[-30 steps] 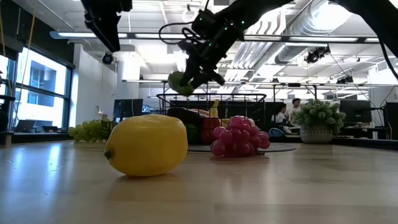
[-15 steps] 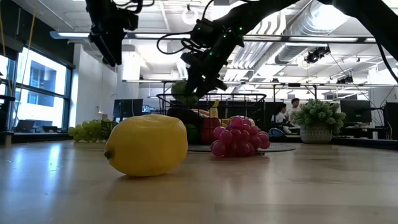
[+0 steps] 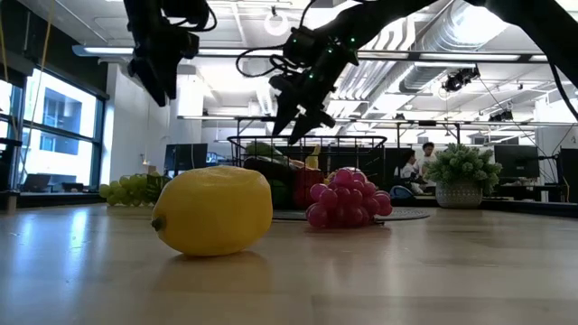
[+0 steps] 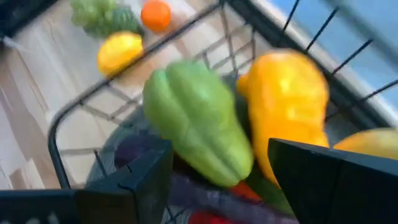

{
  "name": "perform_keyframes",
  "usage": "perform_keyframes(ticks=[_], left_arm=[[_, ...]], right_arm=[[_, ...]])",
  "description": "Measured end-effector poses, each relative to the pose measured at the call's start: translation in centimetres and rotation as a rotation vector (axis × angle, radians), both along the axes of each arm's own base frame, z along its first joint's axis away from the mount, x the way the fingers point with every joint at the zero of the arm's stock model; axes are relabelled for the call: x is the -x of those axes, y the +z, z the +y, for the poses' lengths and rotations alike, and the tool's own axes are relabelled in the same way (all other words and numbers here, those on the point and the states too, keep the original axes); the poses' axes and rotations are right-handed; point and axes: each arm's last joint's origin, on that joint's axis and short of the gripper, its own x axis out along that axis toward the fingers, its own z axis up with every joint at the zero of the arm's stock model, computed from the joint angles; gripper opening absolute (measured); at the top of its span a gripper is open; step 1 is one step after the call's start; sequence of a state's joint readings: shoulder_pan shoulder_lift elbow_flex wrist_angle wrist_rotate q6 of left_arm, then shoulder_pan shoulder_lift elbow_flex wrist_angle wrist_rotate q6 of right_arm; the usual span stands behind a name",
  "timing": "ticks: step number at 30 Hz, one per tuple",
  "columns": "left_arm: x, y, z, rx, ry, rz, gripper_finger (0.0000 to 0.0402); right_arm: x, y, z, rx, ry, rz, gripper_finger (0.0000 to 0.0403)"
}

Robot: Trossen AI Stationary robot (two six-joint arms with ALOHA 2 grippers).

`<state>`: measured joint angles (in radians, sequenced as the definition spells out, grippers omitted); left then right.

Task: Build produce basket
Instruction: Put the yellow lemon into the wire basket

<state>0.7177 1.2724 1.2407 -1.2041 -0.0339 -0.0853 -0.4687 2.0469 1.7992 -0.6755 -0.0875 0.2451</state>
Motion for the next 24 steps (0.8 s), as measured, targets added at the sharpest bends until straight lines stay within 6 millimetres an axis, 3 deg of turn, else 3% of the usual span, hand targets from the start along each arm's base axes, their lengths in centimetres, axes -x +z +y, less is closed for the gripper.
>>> perform_keyframes(ticks=[4,7,14,24], left_arm=[[0.0,0.1,0.3,0.018,0.008,-0.045,0.0284],[0.0,-0.5,0.8,0.035,0.124,-0.091,0.0284],[0.1,-4.4,1.2,0.118,0.395,-0.139,0.0284],[-0.1,-8.5,1.2,0.138,0.594,-0.219,0.0284]], right_arm=[[0.4,1.2,-0.7,0.008,-0.004,0.007,0.0243],[0.6,1.8,-1.0,0.020,0.000,0.003,0.0243],[0.9,2.1,-1.3,0.023,0.004,0.017,0.0243],[0.9,2.1,-1.3,0.025,0.009,0.021,0.0243]])
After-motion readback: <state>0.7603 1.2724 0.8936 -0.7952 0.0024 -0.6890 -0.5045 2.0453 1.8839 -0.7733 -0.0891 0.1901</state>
